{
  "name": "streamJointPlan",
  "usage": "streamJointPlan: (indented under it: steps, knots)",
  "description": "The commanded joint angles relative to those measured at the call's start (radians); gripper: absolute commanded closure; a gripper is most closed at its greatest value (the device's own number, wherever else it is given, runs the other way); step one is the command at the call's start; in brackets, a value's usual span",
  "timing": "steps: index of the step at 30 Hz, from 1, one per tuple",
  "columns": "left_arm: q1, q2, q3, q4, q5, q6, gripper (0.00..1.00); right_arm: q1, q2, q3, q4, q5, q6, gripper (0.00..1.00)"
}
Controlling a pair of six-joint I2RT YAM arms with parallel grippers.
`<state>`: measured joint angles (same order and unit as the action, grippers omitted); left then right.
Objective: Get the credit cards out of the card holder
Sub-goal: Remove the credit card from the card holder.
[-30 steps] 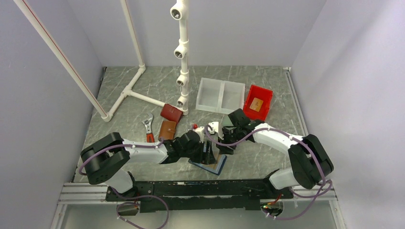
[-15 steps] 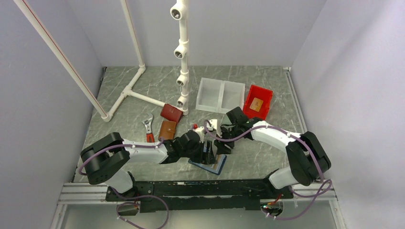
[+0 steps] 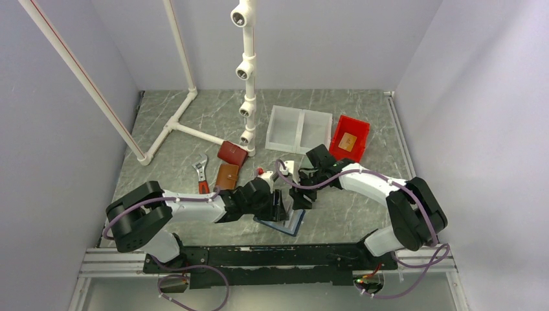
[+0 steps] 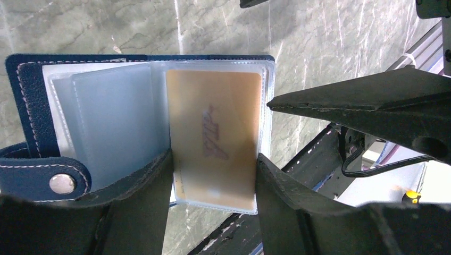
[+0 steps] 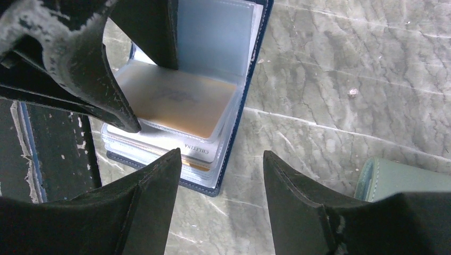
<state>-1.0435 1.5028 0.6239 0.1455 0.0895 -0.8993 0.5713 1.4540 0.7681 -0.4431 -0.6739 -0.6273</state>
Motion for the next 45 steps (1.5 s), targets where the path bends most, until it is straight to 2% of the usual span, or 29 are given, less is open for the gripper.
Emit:
streamJointPlan:
  steps: [1, 11, 19, 21, 25, 30, 33, 36, 39, 45]
  knots:
    - [0.009, -0.039, -0.016, -0.014, -0.043, -0.013, 0.48, 0.005, 0.009, 0.04, 0.011, -0.012, 0.016, 0.39]
    - [0.024, -0.049, -0.049, 0.074, 0.007, -0.031, 0.51, 0.005, 0.029, 0.056, 0.041, -0.009, 0.114, 0.4]
    - [0.037, -0.016, -0.066, 0.176, 0.081, -0.041, 0.51, 0.01, 0.051, 0.073, 0.075, -0.023, 0.231, 0.48]
    - [0.04, -0.011, -0.068, 0.201, 0.096, -0.04, 0.47, 0.016, 0.058, 0.076, 0.084, -0.001, 0.25, 0.53]
    - [0.042, -0.01, -0.068, 0.223, 0.11, -0.043, 0.31, 0.025, 0.066, 0.095, 0.085, 0.009, 0.288, 0.59]
    - [0.049, -0.02, -0.061, 0.184, 0.101, -0.035, 0.29, 0.025, 0.08, 0.116, 0.088, -0.046, 0.37, 0.67]
    - [0.051, -0.025, -0.041, 0.127, 0.079, -0.023, 0.31, 0.028, 0.113, 0.132, 0.088, -0.074, 0.401, 0.73]
    - [0.053, -0.027, -0.017, 0.06, 0.047, -0.015, 0.45, 0.031, 0.164, 0.161, 0.063, -0.09, 0.415, 0.76]
    - [0.054, -0.03, 0.005, -0.007, 0.014, -0.011, 0.53, 0.038, 0.196, 0.177, 0.041, -0.095, 0.414, 0.78]
    - [0.06, -0.06, 0.023, -0.067, -0.014, 0.006, 0.53, 0.044, 0.193, 0.182, 0.034, -0.078, 0.408, 0.78]
